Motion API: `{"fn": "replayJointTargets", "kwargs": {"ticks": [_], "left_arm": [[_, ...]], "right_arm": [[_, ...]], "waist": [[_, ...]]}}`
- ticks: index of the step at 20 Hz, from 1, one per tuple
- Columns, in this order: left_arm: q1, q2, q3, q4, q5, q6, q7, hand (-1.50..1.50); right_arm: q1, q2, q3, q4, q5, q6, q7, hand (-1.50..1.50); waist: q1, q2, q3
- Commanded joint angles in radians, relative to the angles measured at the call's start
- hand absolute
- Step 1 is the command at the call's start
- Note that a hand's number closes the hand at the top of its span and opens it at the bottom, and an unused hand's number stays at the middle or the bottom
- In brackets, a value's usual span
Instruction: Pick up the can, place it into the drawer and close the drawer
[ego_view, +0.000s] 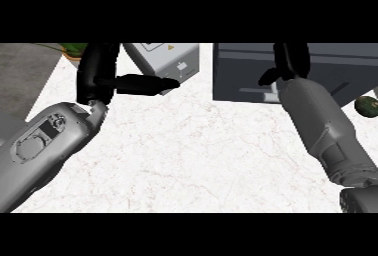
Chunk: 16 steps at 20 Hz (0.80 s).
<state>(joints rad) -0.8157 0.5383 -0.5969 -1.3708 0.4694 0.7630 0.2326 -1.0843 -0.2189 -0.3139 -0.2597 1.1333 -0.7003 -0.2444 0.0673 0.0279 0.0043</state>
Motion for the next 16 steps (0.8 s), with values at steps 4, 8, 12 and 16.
{"fn": "replayJointTargets", "kwargs": {"ticks": [4,8,12,16], "left_arm": [[0.035,0.008,0.011,-0.016,-0.005,-0.008,-0.005,-1.50],[0.096,0.035,0.031,-0.041,0.000,-0.020,-0.026,-1.50],[0.137,0.017,0.028,-0.053,-0.013,-0.007,-0.053,-1.50],[0.138,0.013,0.052,-0.047,-0.021,-0.024,-0.043,-1.50]], "right_arm": [[-0.079,0.092,-0.166,-0.047,-0.215,0.053,-0.134,-1.50],[-0.108,0.099,-0.238,-0.058,-0.300,0.117,-0.172,-1.50],[-0.101,0.130,-0.341,-0.073,-0.433,0.201,-0.236,-1.50],[-0.124,0.103,-0.356,-0.051,-0.458,0.242,-0.247,-1.50]], "waist": [[0.015,-0.002,0.001],[0.009,-0.011,-0.002],[-0.012,-0.014,-0.002],[-0.023,-0.013,-0.003]]}}
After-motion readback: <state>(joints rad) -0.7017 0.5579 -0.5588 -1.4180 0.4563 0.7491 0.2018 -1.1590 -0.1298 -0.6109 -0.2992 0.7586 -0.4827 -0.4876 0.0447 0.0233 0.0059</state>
